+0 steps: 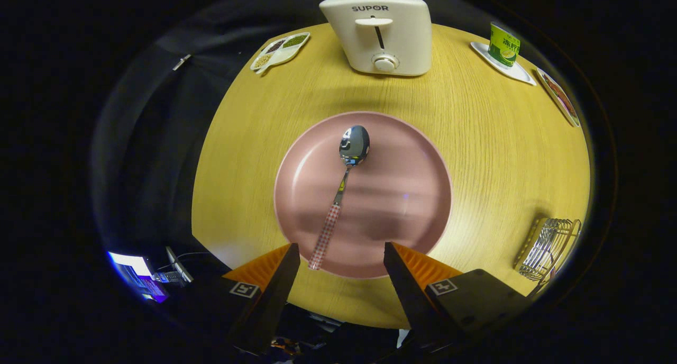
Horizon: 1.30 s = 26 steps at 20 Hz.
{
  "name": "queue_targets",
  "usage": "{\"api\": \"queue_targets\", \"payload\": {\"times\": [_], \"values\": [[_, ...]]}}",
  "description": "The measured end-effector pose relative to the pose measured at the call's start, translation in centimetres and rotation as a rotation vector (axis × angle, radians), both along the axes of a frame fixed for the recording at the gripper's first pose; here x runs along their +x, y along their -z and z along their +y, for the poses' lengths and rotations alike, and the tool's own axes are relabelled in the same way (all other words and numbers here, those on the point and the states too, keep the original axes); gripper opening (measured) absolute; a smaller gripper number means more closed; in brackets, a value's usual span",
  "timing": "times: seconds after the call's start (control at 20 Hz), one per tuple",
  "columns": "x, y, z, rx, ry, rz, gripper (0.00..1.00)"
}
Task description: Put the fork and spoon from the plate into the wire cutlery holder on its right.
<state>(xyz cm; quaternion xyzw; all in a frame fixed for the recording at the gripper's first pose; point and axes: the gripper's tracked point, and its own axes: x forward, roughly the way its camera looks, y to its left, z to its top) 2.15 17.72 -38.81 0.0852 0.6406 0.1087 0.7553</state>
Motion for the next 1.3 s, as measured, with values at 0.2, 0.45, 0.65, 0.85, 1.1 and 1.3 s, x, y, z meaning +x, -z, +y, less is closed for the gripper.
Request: {"api": "queue_targets", "payload": {"times": [0.2, 0.45, 0.65, 0.85, 1.1, 1.3], "values": [[-0.4, 1.9, 0.9, -0.037, -0.013, 0.04, 0.98], [-0.3, 3.5, 1.3, -0.067, 0.012, 0.063, 0.81], [-0.2, 3.9, 1.7, -0.067, 0.023, 0.073, 0.61], [-0.1, 4.2, 1.2, -0.064, 0.021, 0.086, 0.23], [-0.3, 4.2, 0.8, -0.028, -0.036, 0.056, 0.13], [-0.8, 2.7, 0.3, -0.011, -0.113, 0.021, 0.13]]}}
